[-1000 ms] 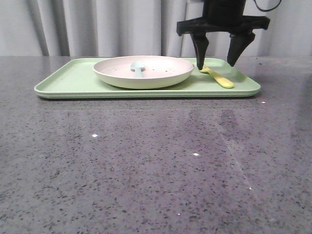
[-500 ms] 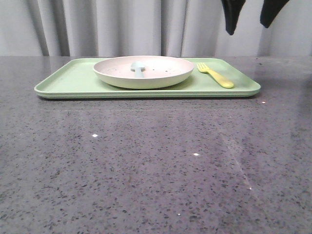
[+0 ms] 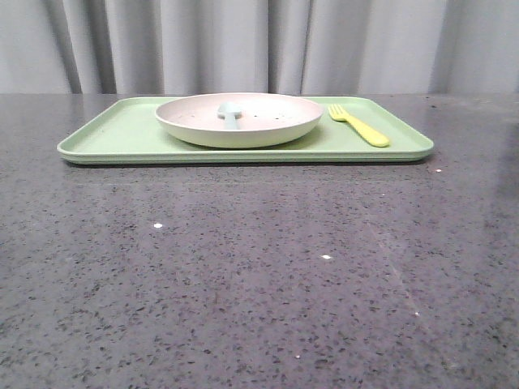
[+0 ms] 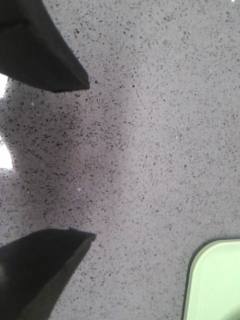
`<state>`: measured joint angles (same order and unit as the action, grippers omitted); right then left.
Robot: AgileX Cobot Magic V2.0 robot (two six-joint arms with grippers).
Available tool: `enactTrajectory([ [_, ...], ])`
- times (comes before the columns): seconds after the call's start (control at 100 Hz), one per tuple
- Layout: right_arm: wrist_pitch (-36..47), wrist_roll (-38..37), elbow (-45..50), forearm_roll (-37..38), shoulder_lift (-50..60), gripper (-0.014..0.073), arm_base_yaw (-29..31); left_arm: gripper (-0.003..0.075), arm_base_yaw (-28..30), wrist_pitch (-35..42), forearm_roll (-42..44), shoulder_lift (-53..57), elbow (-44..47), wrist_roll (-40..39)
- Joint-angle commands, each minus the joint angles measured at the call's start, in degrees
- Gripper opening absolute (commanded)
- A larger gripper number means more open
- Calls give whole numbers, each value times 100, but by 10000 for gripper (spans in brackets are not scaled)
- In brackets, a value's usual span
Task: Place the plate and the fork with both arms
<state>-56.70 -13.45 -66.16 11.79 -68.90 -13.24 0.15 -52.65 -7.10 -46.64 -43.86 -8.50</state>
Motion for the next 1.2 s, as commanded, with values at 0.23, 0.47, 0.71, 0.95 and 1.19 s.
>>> enactTrajectory([
  [0.23,395,105,1236,177,1784,507,108,543,-4,321,-91,36,-134,-59],
  [0.47,369,105,1908,177,2494,507,108,543,-4,355,-91,36,-134,-59],
  [0.71,297,100,2078,177,2754,507,108,542,-4,406,-91,36,-134,-59],
  [0.95,260,100,2078,177,2754,485,108,419,-4,478,-91,36,-134,-59],
  [1.19,265,100,2078,177,2754,29,108,83,-4,478,-91,36,-134,-59],
])
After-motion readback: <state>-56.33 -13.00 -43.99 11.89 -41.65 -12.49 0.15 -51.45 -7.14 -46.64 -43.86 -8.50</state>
